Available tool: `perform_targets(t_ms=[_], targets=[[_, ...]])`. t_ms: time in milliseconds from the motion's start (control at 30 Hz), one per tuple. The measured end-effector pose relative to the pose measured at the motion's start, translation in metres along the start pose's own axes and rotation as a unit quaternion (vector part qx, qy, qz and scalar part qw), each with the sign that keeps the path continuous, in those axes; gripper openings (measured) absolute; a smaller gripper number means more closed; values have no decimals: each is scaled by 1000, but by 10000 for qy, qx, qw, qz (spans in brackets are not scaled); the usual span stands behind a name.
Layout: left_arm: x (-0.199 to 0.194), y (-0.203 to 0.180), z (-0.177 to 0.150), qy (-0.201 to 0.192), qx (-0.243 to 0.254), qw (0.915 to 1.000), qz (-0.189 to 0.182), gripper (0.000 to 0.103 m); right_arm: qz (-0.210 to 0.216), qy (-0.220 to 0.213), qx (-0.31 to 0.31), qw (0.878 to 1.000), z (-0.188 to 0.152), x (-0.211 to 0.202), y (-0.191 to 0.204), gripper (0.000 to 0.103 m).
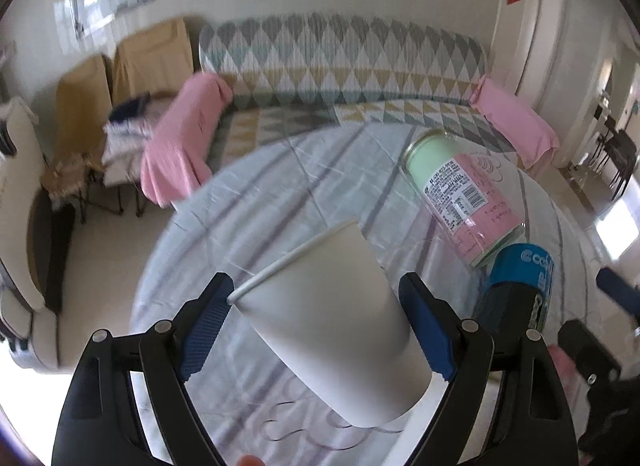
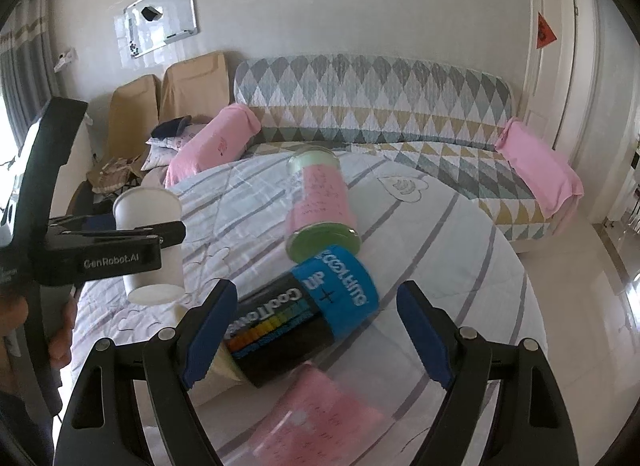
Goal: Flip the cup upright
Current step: 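Lift the white cup with the left gripper and rotate it opening-up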
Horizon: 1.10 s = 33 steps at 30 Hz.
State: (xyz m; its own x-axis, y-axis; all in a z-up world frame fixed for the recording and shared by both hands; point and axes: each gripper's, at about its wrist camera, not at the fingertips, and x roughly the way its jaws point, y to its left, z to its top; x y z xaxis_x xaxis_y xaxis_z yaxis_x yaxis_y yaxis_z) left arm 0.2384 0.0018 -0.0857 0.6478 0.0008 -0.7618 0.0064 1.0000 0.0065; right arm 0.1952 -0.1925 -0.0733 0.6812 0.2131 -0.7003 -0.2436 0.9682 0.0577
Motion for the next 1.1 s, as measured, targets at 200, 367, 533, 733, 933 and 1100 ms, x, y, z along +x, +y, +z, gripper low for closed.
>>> perform_targets(t_ms=[200,367,533,733,933,1100], targets=[[-27,13,-15,-714,378,9959,410,86,34,-33,-73,10000,-5,-10,19,83],[-38,14,-36,-1162,601,9896,599,86,41,17,-50,10000,-13,-13,32,83],[-38,-1,-64,-1381,882,9851,514,87,47,46,13,10000,-20,-16,37,83],[-35,-16,-77,-1362,1097,9838,399,87,4,65,101,9999,-26,-22,37,83],[-32,-14,-78,-1210,1004,9874,198,87,-28,17,149,9999,-29,-27,35,83],[-16,15,-63,-351,183,9975,-589,87,-27,31,150,9999,-30,-26,35,83]])
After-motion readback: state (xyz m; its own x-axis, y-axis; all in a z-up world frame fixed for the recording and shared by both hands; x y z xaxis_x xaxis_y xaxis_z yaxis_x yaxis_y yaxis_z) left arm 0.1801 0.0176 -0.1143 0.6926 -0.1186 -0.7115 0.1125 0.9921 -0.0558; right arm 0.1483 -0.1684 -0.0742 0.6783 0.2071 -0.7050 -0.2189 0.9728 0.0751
